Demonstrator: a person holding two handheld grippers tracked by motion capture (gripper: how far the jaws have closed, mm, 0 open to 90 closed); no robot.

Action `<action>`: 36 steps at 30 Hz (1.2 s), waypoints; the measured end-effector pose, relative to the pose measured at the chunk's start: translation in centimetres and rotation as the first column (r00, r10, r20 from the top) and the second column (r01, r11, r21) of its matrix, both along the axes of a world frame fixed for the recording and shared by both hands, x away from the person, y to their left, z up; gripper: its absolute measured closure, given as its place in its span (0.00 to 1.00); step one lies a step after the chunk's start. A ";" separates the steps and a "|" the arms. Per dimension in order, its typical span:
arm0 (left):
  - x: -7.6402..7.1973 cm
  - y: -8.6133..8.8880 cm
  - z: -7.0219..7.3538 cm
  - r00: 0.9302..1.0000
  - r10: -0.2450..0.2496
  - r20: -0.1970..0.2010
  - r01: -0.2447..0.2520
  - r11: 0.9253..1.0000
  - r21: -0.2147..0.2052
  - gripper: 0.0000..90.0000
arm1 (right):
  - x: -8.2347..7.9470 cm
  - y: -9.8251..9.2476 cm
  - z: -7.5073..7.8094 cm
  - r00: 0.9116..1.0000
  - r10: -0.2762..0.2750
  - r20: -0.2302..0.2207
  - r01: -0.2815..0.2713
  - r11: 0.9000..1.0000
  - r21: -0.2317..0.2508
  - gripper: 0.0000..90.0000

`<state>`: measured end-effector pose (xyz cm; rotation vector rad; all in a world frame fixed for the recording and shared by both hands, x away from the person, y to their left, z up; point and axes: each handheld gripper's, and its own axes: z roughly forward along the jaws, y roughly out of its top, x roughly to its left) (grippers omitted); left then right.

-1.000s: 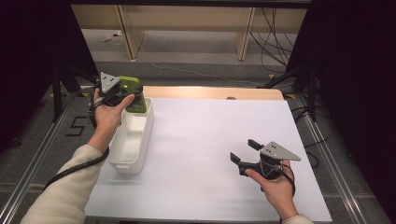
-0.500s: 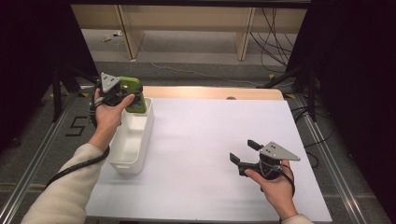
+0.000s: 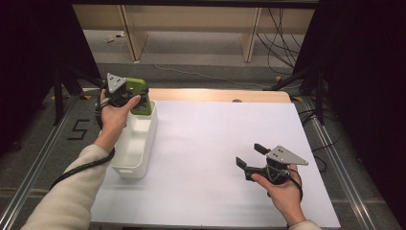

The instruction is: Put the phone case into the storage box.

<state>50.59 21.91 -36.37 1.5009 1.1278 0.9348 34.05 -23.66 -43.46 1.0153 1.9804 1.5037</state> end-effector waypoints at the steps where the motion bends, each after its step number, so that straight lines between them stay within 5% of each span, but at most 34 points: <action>1: 0.1 0.0 0.0 1.000 0.000 -0.001 0.000 1.000 0.002 0.18 | 0.0 0.0 0.0 1.000 0.000 0.000 0.000 1.000 0.000 0.17; 36: 1.7 0.1 -1.1 0.999 0.015 -0.041 -0.014 1.000 0.011 0.18 | 0.0 0.0 -0.1 1.000 0.005 -0.006 -0.005 1.000 0.000 0.17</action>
